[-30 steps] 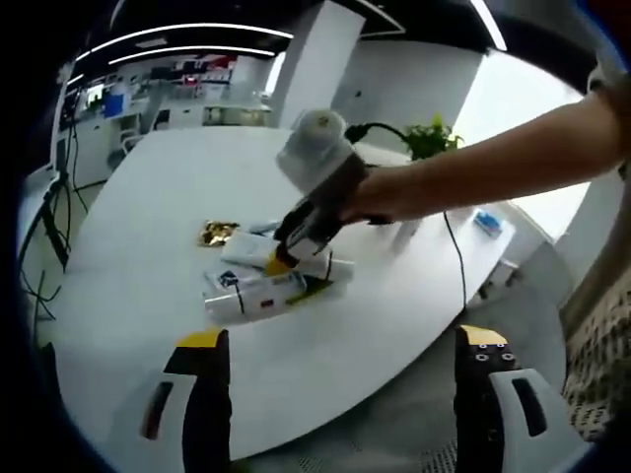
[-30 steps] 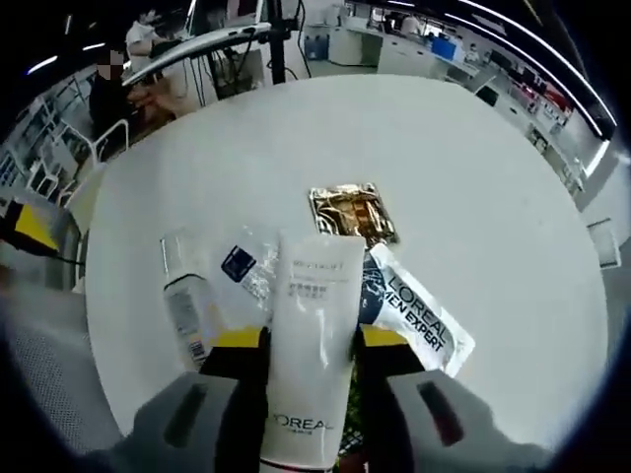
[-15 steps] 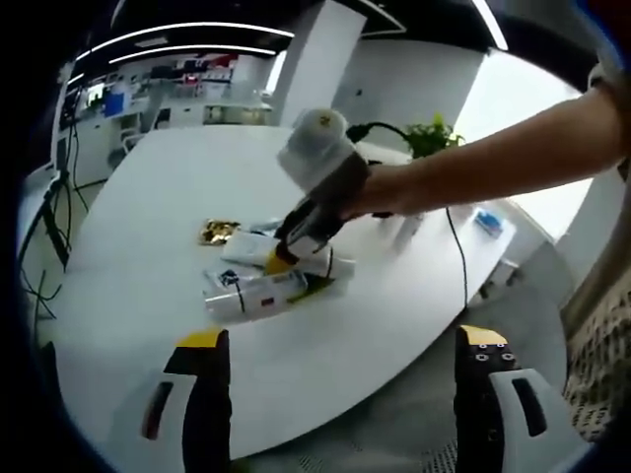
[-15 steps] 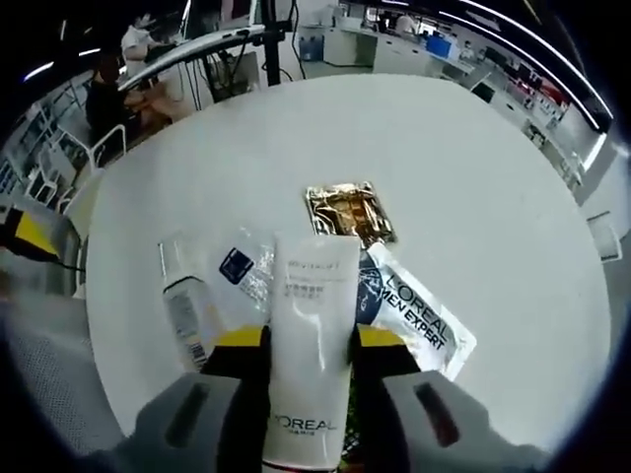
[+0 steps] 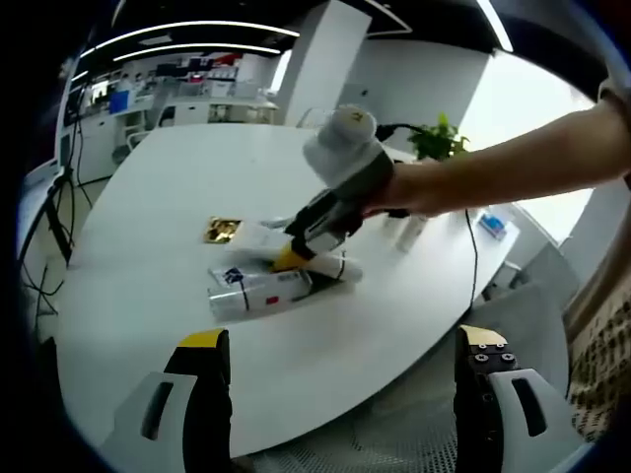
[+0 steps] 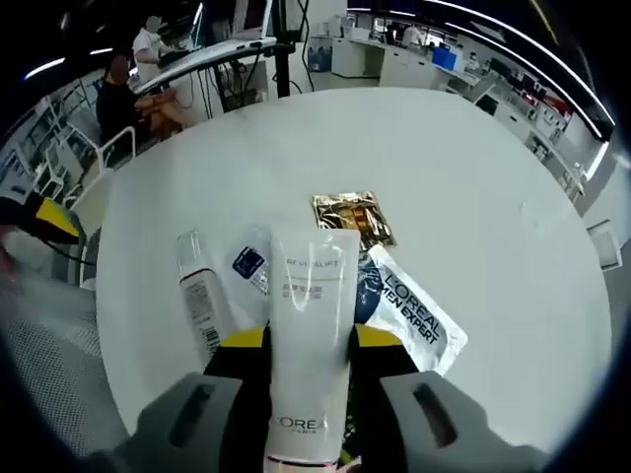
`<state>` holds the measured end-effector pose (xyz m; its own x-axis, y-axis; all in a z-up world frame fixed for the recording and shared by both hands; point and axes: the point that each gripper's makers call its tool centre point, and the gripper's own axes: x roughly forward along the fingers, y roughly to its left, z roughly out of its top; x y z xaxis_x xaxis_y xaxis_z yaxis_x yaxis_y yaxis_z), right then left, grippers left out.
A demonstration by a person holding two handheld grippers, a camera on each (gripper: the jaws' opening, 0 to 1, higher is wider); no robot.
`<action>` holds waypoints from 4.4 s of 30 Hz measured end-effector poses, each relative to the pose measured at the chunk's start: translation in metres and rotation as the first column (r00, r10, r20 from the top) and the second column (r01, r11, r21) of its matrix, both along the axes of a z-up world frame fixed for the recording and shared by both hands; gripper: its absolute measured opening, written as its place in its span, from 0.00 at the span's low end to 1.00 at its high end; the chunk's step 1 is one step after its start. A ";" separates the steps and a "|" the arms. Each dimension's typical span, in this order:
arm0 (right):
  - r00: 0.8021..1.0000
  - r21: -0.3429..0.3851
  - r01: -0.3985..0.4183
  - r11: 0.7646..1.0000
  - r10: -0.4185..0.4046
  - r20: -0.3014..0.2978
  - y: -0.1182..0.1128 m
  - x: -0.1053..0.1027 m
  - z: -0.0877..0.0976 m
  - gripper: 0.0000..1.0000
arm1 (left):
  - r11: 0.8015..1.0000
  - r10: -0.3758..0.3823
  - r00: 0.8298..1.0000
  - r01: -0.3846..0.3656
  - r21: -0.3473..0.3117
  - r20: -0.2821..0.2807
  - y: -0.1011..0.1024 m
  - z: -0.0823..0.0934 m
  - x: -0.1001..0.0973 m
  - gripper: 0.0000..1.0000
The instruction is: Arrange the skincare products in the storage area until every visible bottle or jar stands upright without overlapping.
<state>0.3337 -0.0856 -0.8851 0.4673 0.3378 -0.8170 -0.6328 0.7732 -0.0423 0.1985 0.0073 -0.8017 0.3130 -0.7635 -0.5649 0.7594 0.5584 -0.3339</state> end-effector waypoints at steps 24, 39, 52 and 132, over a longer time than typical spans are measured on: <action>0.967 0.155 0.160 0.975 -0.186 0.172 -0.038 -0.055 0.059 0.29 | 0.999 -0.012 1.000 0.011 0.049 0.021 -0.002 -0.001 -0.005 0.91; 0.942 0.226 0.206 0.952 -0.256 0.218 -0.051 -0.085 0.081 0.29 | 0.996 -0.031 0.998 0.027 0.089 0.048 -0.005 0.005 -0.009 0.91; 0.933 0.263 0.205 0.943 -0.270 0.239 -0.063 -0.109 0.091 0.29 | 0.998 -0.020 0.997 0.015 0.058 0.076 -0.031 0.026 -0.012 0.90; 0.907 0.547 -0.275 0.791 0.025 0.420 -0.021 -0.170 0.198 0.25 | 0.742 -0.627 0.751 0.657 -0.134 0.207 -0.151 0.152 -0.051 0.07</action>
<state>0.1636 -0.1068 -0.6875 0.5912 0.7784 -0.2109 -0.7731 0.6215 0.1266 0.1475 -0.1433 -0.6501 -0.2267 -0.8965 -0.3806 0.9603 -0.1405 -0.2409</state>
